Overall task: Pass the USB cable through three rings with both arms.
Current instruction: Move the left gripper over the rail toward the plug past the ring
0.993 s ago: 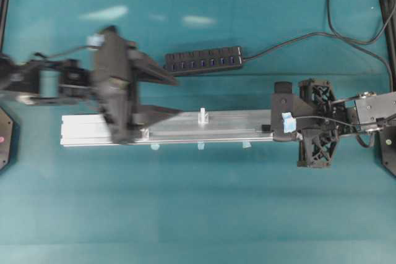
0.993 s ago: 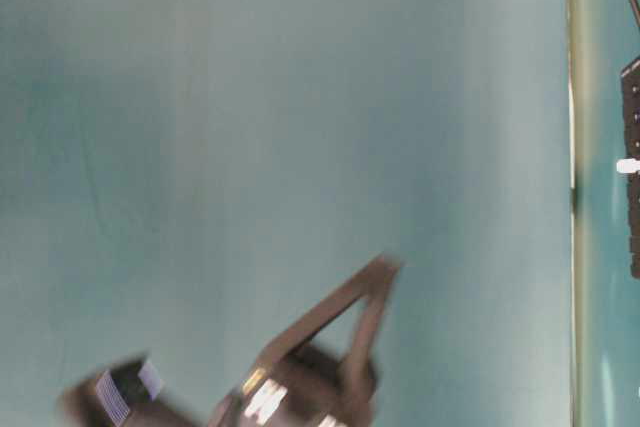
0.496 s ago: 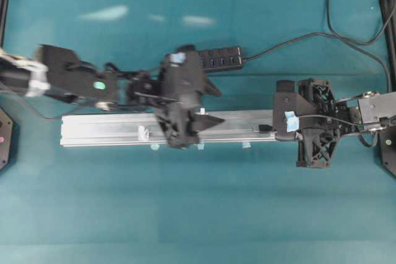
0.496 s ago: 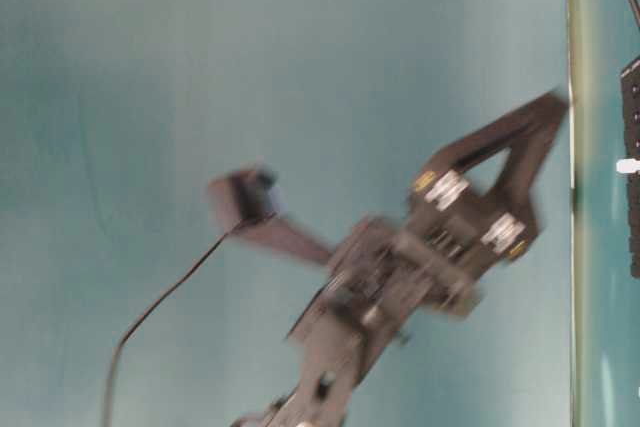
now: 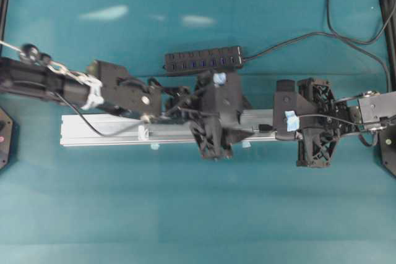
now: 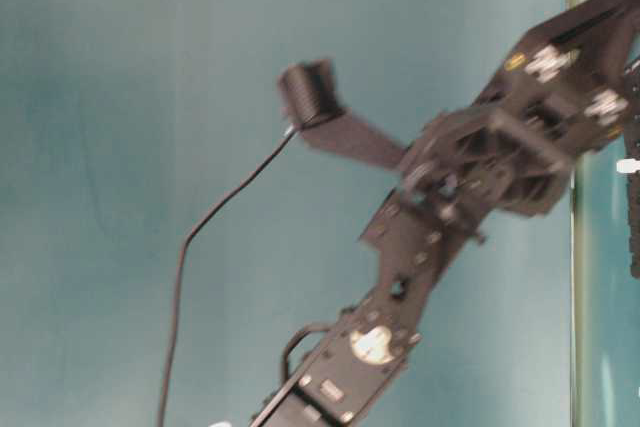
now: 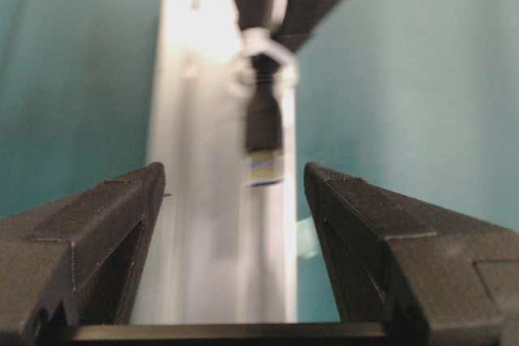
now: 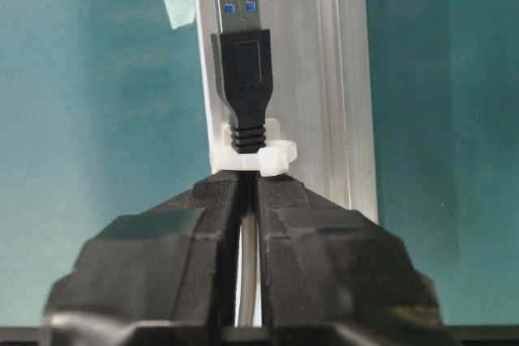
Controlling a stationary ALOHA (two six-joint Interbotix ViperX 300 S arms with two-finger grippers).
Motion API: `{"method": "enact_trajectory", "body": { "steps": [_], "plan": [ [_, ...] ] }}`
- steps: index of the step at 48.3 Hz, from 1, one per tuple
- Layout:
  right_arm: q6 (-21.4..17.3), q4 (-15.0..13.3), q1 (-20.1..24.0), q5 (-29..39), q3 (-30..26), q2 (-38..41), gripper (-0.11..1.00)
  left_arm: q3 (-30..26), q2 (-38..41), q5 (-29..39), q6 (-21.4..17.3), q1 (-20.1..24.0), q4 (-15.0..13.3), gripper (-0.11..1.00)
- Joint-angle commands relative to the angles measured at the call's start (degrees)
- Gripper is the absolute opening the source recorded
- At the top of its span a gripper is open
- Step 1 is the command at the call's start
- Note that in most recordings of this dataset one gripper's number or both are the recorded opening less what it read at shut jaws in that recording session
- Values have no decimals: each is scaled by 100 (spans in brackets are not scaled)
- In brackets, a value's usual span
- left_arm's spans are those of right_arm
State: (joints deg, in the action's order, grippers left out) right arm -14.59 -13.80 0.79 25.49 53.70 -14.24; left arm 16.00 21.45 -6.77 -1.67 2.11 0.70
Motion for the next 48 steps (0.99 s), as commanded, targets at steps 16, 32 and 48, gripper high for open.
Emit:
{"method": "enact_trajectory", "body": {
  "steps": [16, 32, 48],
  "plan": [
    [-53, 0, -9, 9, -35, -53, -9, -624, 492, -62, -9, -158, 9, 77],
    [-53, 0, -9, -18, -35, -53, -9, -650, 492, -62, -9, -70, 9, 77],
    [-53, 0, -9, -18, -35, -53, -9, -677, 510, -62, -9, -62, 9, 62]
  ]
}}
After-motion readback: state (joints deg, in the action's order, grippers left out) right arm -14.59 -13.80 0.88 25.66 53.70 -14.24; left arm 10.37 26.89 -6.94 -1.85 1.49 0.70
